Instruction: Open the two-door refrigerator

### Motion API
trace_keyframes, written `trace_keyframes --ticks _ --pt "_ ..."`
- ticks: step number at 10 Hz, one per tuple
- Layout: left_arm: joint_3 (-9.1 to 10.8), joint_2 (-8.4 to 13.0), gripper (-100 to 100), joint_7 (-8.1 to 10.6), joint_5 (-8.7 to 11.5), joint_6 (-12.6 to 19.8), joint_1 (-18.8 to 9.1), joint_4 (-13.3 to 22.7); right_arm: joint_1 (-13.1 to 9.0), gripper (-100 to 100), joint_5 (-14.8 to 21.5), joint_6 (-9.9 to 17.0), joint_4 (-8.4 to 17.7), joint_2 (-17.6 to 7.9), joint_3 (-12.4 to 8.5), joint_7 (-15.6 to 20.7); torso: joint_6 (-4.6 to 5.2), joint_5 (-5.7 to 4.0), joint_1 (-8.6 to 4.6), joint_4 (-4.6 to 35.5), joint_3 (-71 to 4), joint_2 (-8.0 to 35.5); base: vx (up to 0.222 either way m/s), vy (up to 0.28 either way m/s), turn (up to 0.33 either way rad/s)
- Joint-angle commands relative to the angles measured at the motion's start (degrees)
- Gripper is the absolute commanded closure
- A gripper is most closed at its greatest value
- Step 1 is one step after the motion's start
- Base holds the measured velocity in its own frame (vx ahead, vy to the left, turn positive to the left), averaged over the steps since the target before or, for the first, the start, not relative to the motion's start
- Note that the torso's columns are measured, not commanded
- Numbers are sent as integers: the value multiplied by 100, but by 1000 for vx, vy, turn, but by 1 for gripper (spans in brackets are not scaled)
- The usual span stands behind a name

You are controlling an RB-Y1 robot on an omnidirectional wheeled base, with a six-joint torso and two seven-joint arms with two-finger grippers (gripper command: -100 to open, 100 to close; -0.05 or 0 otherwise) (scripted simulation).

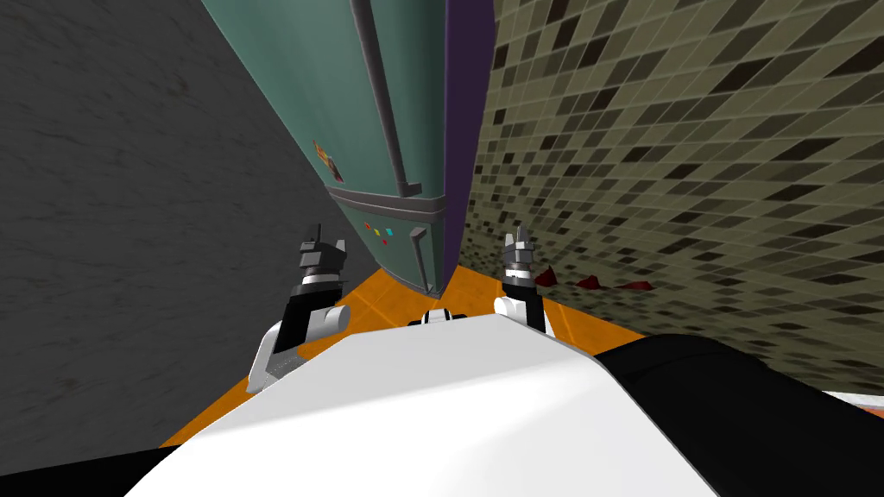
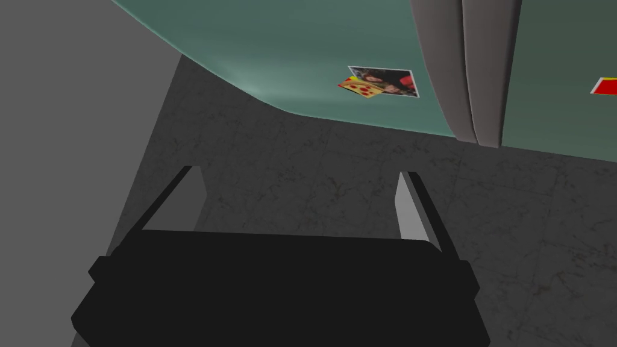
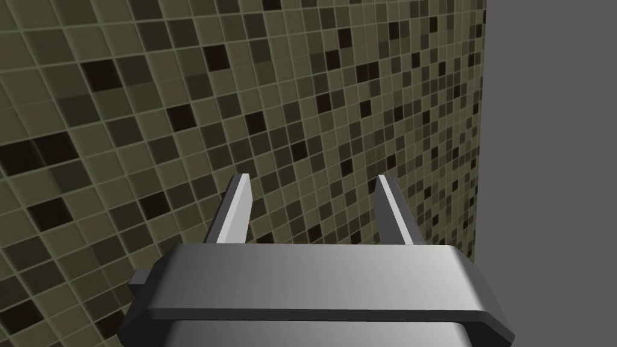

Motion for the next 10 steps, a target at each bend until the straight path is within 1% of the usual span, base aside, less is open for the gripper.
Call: trace_keyframes --ticks 1,2,3,4,5,6,7,8,9,10 --pt "131 8 -100 -67 -18 403 -172 -47 -1 0 0 0 0 0 0 0 2 1 7 2 6 11 98 -108 81" --pt "231 15 -100 -102 -17 552 -283 -91 0 0 0 0 0 0 0 0 0 2 6 1 1 0 129 -154 183" --pt "231 15 -100 -102 -17 665 -283 -91 0 0 0 0 0 0 0 0 -1 -2 -8 -2 -5 -8 96 -145 53" --pt "332 18 -100 -137 -11 872 -398 -134 -1 0 0 0 0 0 0 0 3 -2 -2 0 1 2 109 -142 87" --pt "332 18 -100 -137 -11 926 -398 -134 0 0 0 0 0 0 0 0 0 0 3 1 1 1 72 -120 55" --pt "432 16 -100 -172 -1 1146 -516 -175 -1 0 0 0 0 0 0 0 2 3 12 3 8 14 55 -138 117" --pt "432 16 -100 -172 -1 1191 -516 -175 -1 0 0 0 0 0 0 0 -1 2 4 5 10 15 53 -121 64" --pt "531 12 -100 -205 15 1397 -638 -216 -1 0 0 0 0 0 0 0 2 1 8 3 8 12 73 -140 123" --pt "531 12 -100 -205 15 1458 -638 -216 0 0 0 0 0 0 0 0 0 0 -1 0 0 0 74 -122 72" --pt "627 5 -100 -238 36 1673 -762 -255 -1 0 0 0 0 0 0 0 2 1 6 -1 -2 -3 92 -142 134"
